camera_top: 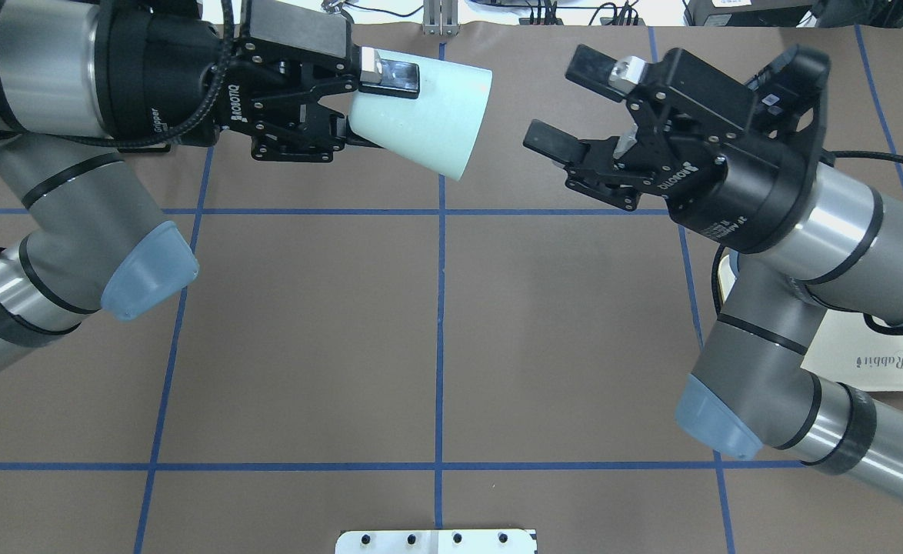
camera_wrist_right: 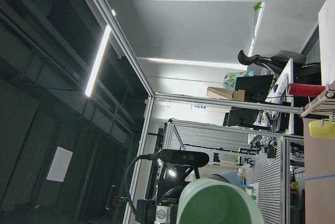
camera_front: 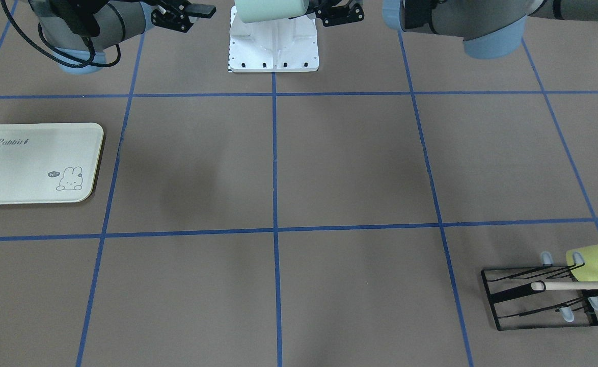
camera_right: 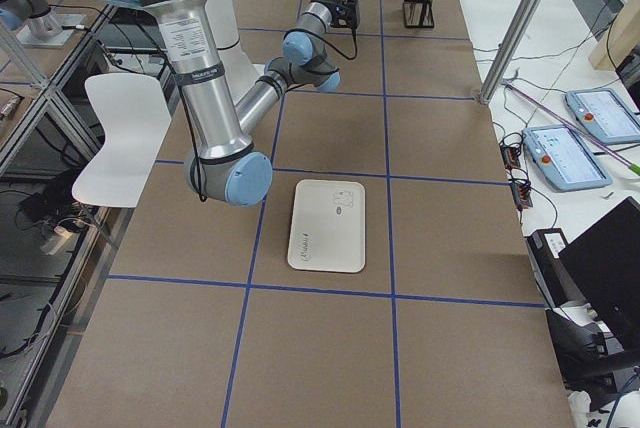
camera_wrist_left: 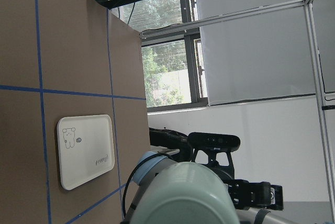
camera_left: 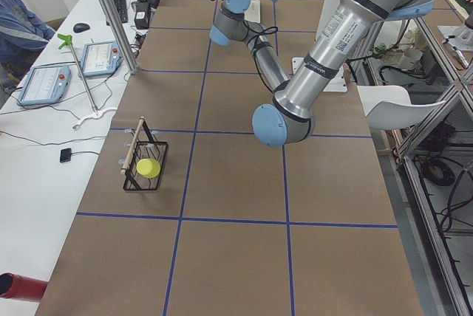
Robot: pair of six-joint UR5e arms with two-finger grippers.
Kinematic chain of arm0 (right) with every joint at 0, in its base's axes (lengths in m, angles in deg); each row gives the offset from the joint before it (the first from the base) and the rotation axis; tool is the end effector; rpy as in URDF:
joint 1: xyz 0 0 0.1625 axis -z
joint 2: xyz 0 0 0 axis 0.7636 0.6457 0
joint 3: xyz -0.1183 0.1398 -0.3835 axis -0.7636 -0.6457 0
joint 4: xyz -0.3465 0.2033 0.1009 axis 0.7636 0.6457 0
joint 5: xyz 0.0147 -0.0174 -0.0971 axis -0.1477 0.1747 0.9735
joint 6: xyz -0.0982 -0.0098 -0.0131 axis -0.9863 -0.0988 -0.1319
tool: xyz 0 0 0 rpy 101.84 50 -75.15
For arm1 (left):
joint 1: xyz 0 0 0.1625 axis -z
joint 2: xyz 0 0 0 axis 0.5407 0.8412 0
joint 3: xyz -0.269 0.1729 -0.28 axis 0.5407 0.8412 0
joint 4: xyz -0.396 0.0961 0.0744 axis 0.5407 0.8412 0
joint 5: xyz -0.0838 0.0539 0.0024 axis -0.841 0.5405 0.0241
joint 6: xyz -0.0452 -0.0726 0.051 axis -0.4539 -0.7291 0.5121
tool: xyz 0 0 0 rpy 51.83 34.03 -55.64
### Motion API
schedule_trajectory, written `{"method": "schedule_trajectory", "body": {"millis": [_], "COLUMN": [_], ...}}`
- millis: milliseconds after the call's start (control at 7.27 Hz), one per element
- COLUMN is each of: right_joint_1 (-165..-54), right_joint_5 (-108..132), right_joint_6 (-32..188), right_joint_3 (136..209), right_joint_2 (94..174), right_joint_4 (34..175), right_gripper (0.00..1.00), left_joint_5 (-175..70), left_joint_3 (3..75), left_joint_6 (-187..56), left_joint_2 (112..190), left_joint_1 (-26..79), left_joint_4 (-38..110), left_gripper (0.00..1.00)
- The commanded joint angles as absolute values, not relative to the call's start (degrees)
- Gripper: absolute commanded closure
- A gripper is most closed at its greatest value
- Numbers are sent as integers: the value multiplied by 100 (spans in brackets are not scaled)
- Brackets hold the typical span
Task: Left arm grabs green cup and hands to right arm on tray
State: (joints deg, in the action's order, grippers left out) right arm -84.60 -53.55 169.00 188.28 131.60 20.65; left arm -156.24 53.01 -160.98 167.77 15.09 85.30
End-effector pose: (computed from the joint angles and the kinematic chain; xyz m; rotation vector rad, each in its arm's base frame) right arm -0.2897 -0.3665 0.1523 0.3823 -2.4487 0.4297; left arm 0.2797 -0.4212 0.0676 0.1798 2.0818 -0.0215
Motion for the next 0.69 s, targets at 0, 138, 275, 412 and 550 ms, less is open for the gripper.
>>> {"method": "schedule_trajectory", "body": {"millis": [0,138,275,412,550], "right_joint_1": [-8336,-8275,-8230,-8230,-8213], "right_joint_5": [-5241,-5145,-5144,-5135,-5074], "right_joint_6": [16774,16721,16694,16694,16694], "right_joint_3": [18828,18837,18846,18854,18854], "right_joint_2": [12952,12864,12776,12758,12740], "right_joint_4": [2348,2530,2645,2664,2664], "right_gripper": [1,2,3,7,15], "left_joint_5": [-15624,-15624,-15624,-15624,-15624], "left_joint_3": [5280,5263,5263,5263,5271], "left_joint_6": [-16064,-16055,-16055,-16047,-16064], "left_joint_2": [16768,16777,16777,16768,16777], "left_joint_1": [1508,1508,1508,1508,1508], "left_joint_4": [8514,8514,8514,8514,8514], "left_gripper": [94,94,94,94,94]}}
